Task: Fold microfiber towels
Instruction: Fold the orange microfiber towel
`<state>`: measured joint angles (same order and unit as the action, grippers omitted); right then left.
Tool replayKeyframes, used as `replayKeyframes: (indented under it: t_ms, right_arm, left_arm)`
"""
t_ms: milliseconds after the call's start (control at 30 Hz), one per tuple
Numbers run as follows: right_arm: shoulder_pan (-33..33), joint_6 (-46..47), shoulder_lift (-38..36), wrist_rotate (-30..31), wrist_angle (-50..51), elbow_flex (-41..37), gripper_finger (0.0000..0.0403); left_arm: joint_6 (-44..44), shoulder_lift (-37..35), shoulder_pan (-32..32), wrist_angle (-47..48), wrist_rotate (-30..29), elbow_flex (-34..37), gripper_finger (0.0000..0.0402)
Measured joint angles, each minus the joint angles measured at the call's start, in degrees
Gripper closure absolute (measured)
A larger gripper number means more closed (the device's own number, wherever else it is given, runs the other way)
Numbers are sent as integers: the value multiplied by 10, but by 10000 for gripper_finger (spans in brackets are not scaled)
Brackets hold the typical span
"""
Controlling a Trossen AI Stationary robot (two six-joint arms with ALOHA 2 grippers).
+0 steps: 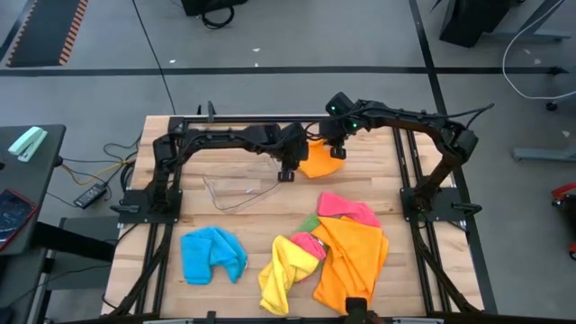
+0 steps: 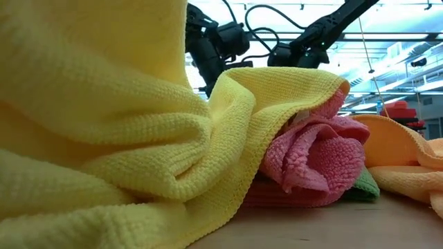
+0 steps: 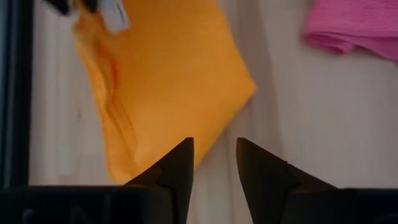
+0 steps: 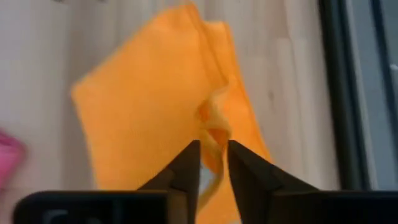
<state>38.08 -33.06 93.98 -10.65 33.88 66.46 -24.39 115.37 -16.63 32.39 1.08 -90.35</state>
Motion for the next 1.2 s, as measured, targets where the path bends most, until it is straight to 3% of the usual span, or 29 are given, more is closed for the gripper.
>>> replayKeyframes:
  t_ms: [167, 267, 433, 567, 800, 933, 1100, 1200]
  right_arm:
    - [27, -1, -18, 32, 4, 4, 241]
    - [45, 6, -32, 13, 6, 5, 218]
    - [35, 14, -34, -78, 9, -10, 206]
    - [-11, 48, -33, -77, -62, -62, 213]
    - [-115, 102, -33, -6, -158, -125, 223]
    - [-164, 139, -33, 53, -192, -140, 224]
    - [-173, 301, -28, 173, -224, -144, 224]
    - [-162, 369, -24, 187, -212, -146, 224]
  left_arm:
    - [18, 0, 11, 4, 0, 0, 279]
    - [30, 0, 14, 5, 0, 0, 274]
    - [32, 0, 20, 7, 0, 0, 265]
    - [29, 0, 32, 28, 0, 0, 269]
    - [23, -1, 55, 100, -44, 0, 293]
    - [27, -13, 56, 92, -46, 0, 309]
    - [43, -27, 56, 66, -45, 0, 323]
    - [59, -39, 56, 76, -45, 0, 327]
